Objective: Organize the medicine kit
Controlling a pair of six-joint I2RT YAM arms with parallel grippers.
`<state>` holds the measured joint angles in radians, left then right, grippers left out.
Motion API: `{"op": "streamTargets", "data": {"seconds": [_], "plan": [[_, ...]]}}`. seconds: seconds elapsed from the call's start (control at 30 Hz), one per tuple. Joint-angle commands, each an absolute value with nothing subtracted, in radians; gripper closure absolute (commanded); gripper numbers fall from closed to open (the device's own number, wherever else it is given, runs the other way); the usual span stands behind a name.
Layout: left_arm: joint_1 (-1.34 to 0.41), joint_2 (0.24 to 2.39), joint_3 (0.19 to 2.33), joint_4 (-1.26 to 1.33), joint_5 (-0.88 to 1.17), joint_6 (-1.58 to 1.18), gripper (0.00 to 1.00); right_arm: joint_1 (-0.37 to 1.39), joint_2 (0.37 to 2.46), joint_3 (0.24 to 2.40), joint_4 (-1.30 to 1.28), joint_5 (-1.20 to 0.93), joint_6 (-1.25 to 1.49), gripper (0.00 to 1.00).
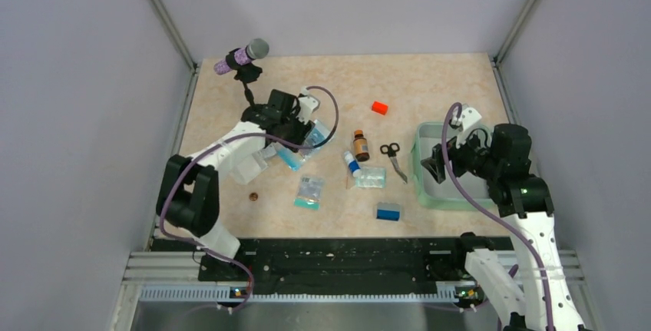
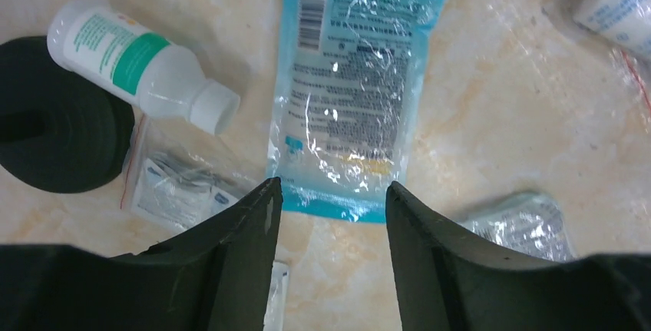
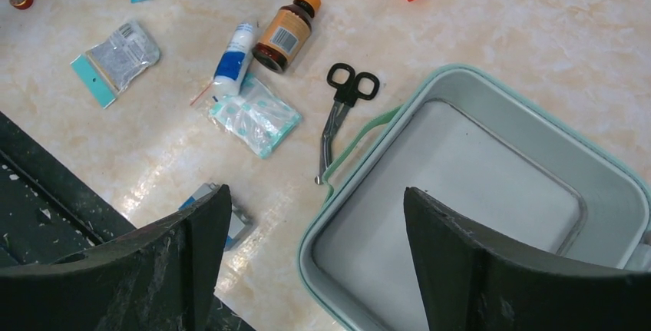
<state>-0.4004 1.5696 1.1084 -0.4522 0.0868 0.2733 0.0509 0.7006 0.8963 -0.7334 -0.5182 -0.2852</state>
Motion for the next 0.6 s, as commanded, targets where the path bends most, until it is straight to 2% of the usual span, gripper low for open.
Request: {"op": "streamTargets", "data": {"seconds": [0.0, 0.13, 0.27, 0.43, 0.47, 0.57], "plan": [[-0.434, 1.680, 1.228, -0.365, 0.011, 0.245, 0.40, 0.047, 0.694, 0.907, -0.734, -0.543, -0.278, 0.19], [-0.444, 1.811, 1.335, -0.417, -0.022, 0.219, 0.38, 0.045, 0.696, 0.914, -0.747, -0.543, -0.282, 0.19], [-0.445, 1.915, 1.410, -0.449, -0.024, 0.217, 0.42, 0.047, 0.703, 0.908, -0.747, -0.540, -0.283, 0.20], [-0.445, 2.001, 1.475, -0.491, -0.030, 0.223, 0.37, 0.046, 0.706, 0.892, -0.744, -0.541, -0.288, 0.20], [-0.445, 2.013, 1.480, -0.494, -0.031, 0.225, 0.39, 0.045, 0.706, 0.889, -0.744, -0.541, -0.289, 0.20], [-0.446, 2.041, 1.498, -0.510, -0.018, 0.228, 0.51, 0.046, 0.703, 0.881, -0.742, -0.539, -0.291, 0.20]]}}
